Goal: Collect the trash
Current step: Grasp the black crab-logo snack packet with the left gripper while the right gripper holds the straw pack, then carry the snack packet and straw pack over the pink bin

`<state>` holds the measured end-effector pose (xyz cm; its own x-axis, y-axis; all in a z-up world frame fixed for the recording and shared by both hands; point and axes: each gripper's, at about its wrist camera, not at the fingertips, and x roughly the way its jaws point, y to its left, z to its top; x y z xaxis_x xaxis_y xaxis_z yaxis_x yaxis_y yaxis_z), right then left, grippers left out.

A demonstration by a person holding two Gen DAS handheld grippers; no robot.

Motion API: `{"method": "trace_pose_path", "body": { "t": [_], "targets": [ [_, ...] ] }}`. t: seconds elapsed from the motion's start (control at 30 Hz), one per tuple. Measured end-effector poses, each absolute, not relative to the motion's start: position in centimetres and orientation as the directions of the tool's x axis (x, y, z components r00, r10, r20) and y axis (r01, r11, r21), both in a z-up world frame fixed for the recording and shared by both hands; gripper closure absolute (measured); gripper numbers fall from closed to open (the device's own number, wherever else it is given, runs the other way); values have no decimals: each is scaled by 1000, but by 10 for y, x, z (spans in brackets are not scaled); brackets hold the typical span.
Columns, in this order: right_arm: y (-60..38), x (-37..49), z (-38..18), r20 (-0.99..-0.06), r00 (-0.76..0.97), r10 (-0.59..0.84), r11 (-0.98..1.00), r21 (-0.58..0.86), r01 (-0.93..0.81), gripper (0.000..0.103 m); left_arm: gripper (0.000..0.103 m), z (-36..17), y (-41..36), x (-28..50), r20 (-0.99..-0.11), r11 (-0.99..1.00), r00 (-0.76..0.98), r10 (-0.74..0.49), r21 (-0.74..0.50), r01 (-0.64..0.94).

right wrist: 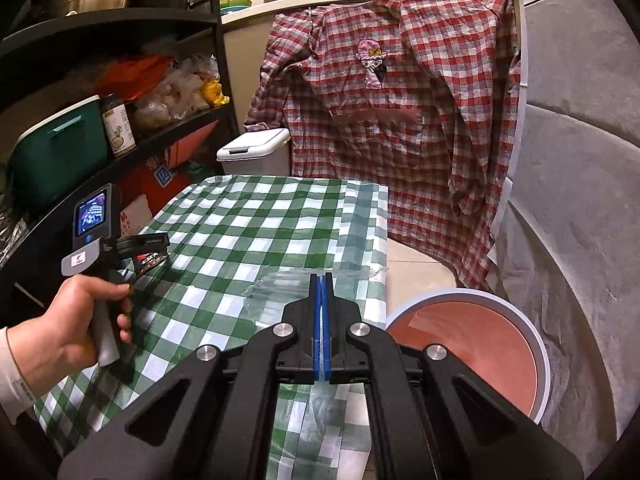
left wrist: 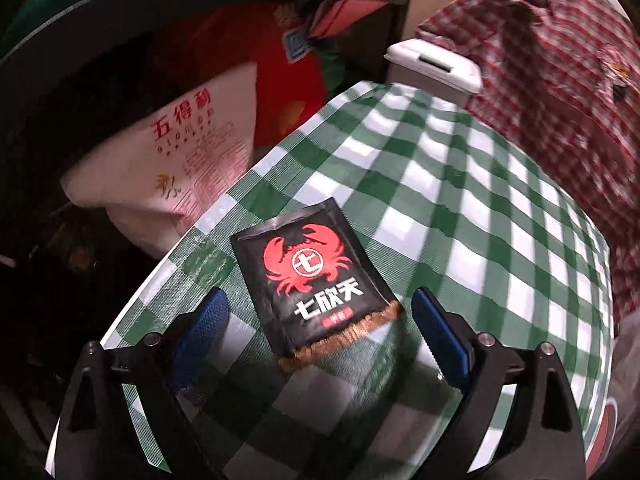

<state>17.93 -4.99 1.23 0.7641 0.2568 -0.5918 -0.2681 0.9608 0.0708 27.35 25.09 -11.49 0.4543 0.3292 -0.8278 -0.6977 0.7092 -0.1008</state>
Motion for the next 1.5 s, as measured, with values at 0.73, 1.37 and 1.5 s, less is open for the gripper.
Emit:
{"method": "trace_pose_path", "body": {
  "t": [0.73,1.37,1.5],
  "targets": [
    [-45,183,9,-601,756,261,958,61,-282,102,42,-121,250,286,-827,710,416,379,-29,-704],
    [-56,181,18,-583,773,251,962,59,-267,102,96,-87,232,268,-736,784,541,407,-22,-620],
    [-60,178,23,-573,783,243,965,60,-256,102,96,-74,219,260,-717,807,570,401,-17,-590]
  ]
}}
